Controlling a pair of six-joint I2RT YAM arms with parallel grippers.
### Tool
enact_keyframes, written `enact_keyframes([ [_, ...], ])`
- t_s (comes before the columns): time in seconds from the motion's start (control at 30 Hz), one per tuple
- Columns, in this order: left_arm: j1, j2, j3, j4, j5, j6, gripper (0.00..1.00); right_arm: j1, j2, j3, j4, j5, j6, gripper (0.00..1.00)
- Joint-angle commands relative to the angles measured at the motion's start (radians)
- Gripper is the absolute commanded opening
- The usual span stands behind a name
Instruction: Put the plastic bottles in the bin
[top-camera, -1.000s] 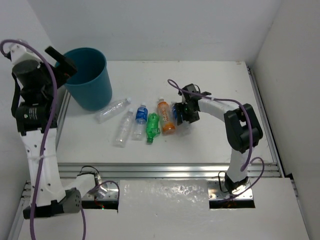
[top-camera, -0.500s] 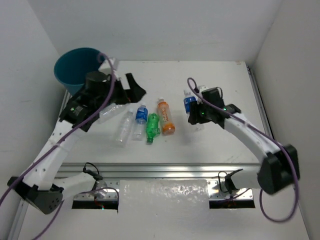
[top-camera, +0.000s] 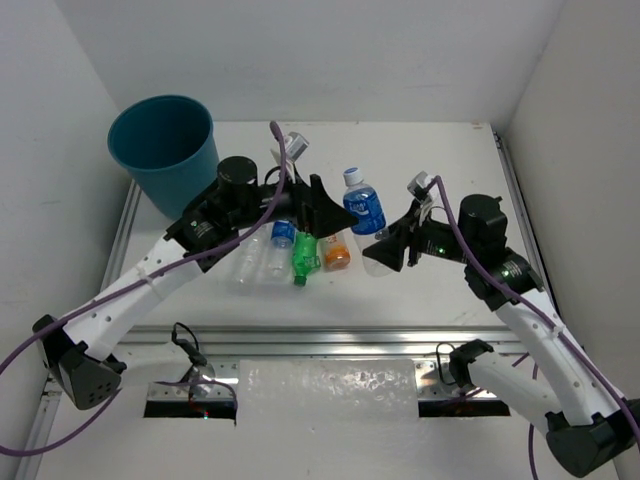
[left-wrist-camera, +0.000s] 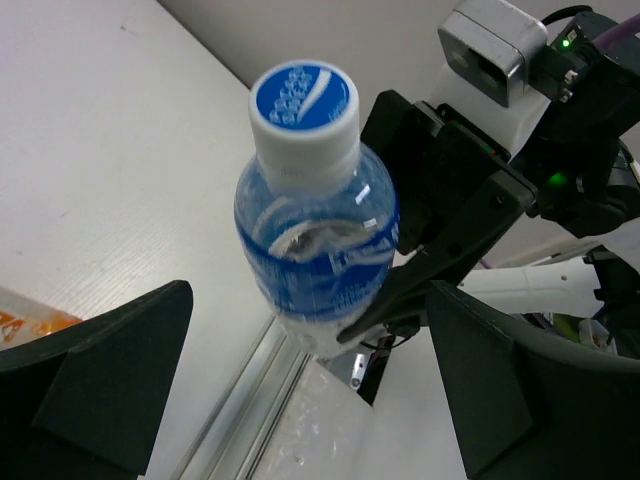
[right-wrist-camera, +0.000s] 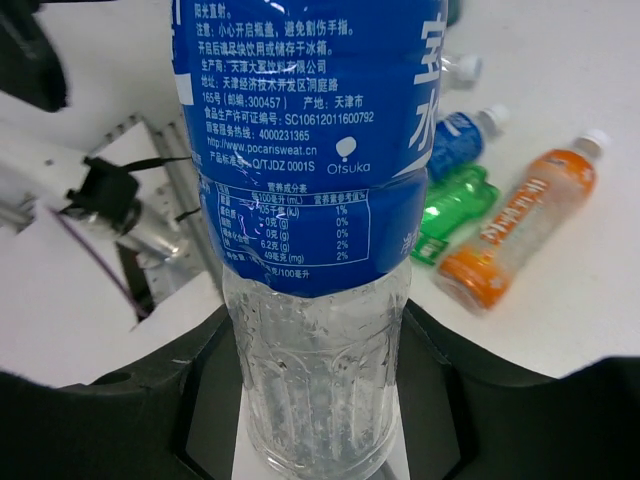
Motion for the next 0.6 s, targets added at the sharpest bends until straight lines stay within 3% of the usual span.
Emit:
enact_keyframes([
  [0.0,-0.03,0.044,0.035,0.111,0.024,-0.017,1.0,-0.001,-0.004,0.017,0.092,-0.182,0.03,0.23],
  [0.17,-0.065,0.085,0.048,0.177,0.067,-0.043,0.97,0.001,-0.011,0.026,0.124,-0.253,0.048,0.25],
  [0.2,-0.07,0.096,0.049,0.212,0.093,-0.047,0.88,0.001,-0.004,0.03,0.121,-0.25,0.047,0.25],
  [0.23,-0.074,0.104,0.06,0.221,0.101,-0.049,0.77,0.001,0.001,0.033,0.116,-0.252,0.044,0.25],
  [0.27,-0.08,0.114,0.065,0.232,0.119,-0.055,0.46,-0.001,0.005,0.043,0.116,-0.253,0.042,0.25],
  [0.33,-0.08,0.121,0.087,0.227,0.118,-0.058,0.1,0.001,0.002,0.044,0.116,-0.253,0.04,0.28],
  [0.37,-0.08,0.121,0.104,0.154,0.066,-0.046,0.0,0.001,-0.005,0.041,0.109,-0.244,0.043,0.37],
  [0.4,-0.079,0.115,0.124,0.111,0.0,-0.03,0.0,-0.001,-0.03,0.035,0.101,-0.147,0.056,0.74],
  [0.43,-0.068,0.101,0.176,0.053,-0.192,-0.011,0.0,0.001,-0.047,0.021,0.087,-0.074,0.062,0.98],
  [0.5,0.025,0.095,0.304,-0.152,-0.383,-0.026,0.0,-0.001,-0.085,0.02,0.011,0.167,0.074,0.99],
  [0.57,0.14,0.101,0.408,-0.358,-0.609,-0.038,0.0,-0.001,-0.09,0.052,-0.112,0.283,0.071,0.99],
])
